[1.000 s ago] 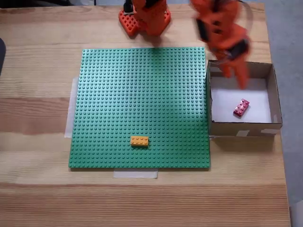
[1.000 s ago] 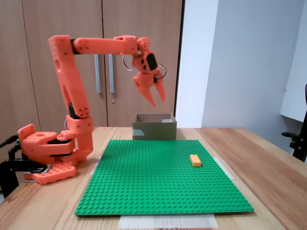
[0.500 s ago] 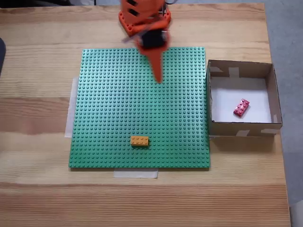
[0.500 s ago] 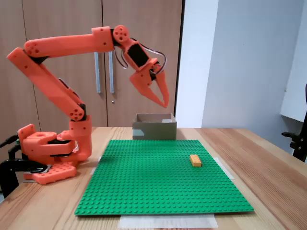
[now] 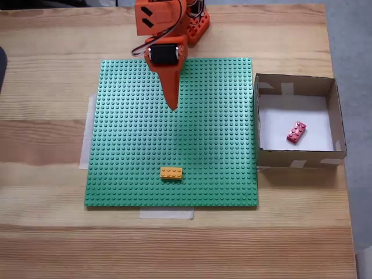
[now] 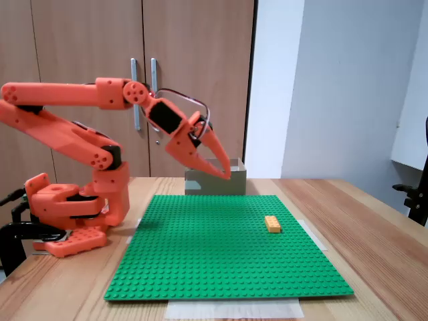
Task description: Pick the red lego block and put it in the box.
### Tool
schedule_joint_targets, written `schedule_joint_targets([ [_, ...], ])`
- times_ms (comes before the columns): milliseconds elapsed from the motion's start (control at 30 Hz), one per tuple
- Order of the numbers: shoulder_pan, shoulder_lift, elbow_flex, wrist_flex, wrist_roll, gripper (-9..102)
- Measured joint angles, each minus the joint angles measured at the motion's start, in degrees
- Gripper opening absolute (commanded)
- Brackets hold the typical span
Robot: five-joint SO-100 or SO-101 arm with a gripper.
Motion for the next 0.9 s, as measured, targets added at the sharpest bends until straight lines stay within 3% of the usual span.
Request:
schedule_joint_targets([
  [233, 2.5, 10.3, 10.4, -4.1, -0.4, -1],
  [900, 3.9, 29.4, 20.3, 6.2, -1.8, -1],
])
